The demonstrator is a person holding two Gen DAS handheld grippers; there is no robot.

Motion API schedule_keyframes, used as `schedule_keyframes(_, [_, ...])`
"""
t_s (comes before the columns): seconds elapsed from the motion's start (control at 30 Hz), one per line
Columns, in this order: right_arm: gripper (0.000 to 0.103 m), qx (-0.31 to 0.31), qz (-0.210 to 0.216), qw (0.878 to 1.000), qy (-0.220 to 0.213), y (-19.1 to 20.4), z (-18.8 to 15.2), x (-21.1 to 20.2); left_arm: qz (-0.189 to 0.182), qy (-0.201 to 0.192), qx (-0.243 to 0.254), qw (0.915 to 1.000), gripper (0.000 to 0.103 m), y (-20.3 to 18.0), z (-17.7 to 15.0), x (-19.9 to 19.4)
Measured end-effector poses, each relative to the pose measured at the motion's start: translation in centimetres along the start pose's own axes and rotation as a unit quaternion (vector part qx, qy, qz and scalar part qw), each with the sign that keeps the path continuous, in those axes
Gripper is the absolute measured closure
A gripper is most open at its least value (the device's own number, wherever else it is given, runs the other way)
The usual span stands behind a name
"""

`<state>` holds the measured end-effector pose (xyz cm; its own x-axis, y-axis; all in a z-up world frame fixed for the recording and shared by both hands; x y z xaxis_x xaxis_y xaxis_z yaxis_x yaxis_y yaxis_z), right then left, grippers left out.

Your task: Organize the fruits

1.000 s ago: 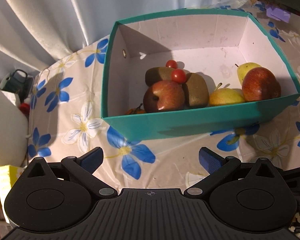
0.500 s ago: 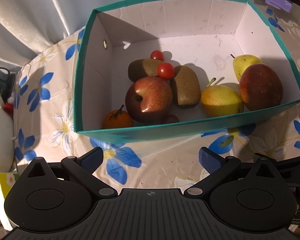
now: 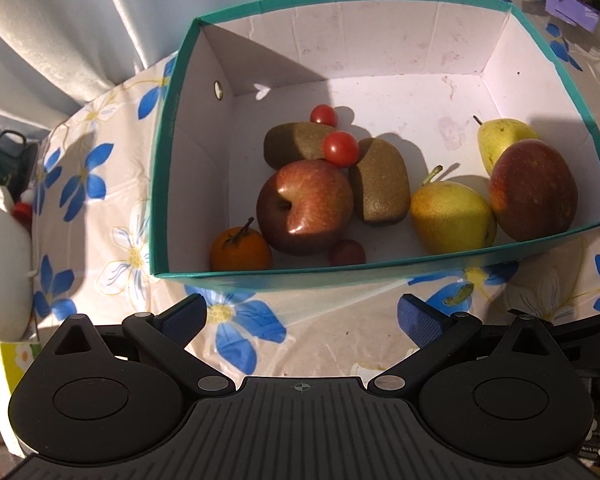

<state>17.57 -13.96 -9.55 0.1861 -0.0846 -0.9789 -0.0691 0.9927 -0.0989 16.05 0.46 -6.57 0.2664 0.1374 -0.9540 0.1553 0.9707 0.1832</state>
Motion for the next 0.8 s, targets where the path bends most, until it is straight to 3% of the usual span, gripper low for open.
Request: schedule_keyframes(0.8, [0.0, -0.044, 0.002, 0.999, -0.025, 1.2, 0.9, -1.2, 0.001, -0.002, 0.003, 1.0, 0.0, 0.5, 0.3, 0.1])
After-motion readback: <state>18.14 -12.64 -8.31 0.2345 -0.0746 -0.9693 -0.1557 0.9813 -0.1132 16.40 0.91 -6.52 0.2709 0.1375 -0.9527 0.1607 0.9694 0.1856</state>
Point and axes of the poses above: each gripper's, at about its wrist camera, not at the fingertips, and x roughly the way its jaws point, y to its left, z to its top, the point moved 8 cm from there along x, roughly the way its jaws point, and after that the axes turned 10 degrees about x, right-handed, at the moved point
